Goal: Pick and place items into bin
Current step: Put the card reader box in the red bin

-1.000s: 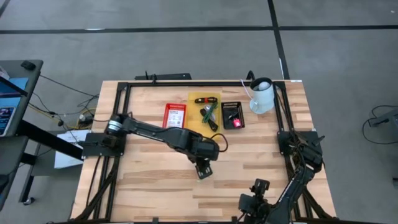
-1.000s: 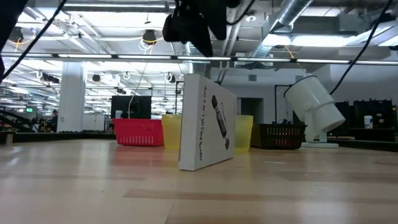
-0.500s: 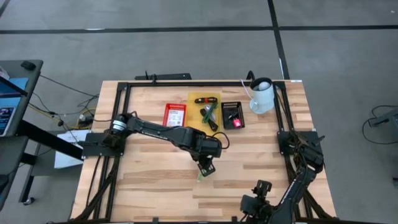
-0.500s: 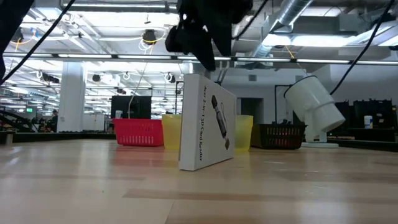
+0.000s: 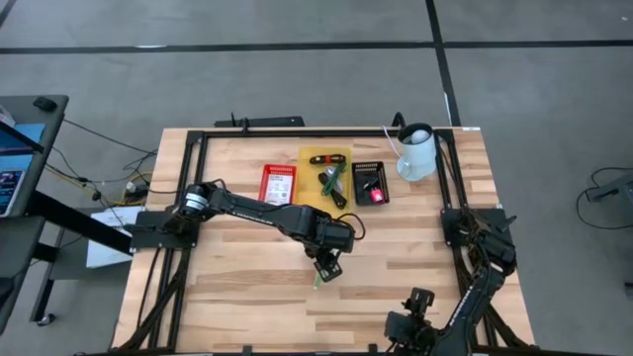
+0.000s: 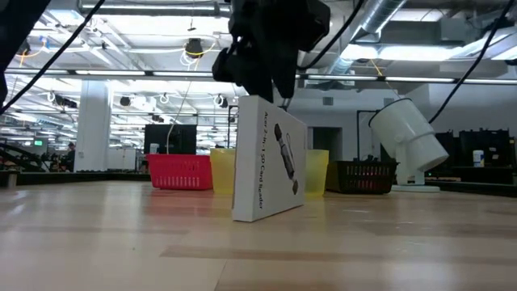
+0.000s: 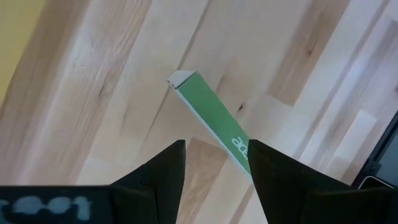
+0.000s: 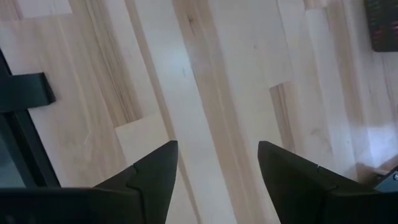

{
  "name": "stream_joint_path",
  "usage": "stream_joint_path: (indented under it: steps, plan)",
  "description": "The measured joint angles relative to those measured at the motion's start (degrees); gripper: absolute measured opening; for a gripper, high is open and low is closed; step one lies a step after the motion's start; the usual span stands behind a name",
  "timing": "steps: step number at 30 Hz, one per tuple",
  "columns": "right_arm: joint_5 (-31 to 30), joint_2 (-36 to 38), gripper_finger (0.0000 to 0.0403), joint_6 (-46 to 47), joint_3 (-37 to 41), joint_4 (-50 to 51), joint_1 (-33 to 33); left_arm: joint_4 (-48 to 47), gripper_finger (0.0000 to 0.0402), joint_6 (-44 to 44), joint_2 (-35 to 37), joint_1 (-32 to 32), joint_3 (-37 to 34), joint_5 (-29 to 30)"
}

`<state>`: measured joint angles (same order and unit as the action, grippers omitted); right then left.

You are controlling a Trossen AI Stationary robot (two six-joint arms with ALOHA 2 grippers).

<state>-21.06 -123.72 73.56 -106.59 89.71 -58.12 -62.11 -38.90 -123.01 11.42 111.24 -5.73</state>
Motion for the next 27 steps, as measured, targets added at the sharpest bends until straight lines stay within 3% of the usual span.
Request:
stream_joint_path:
  steps: [27]
  plan:
    - [0.0, 0.0, 0.0221, 0.5, 0.0, -0.2, 0.0, 3.3, 0.0182, 1.1, 0.0, 0.1, 0.0, -2.2]
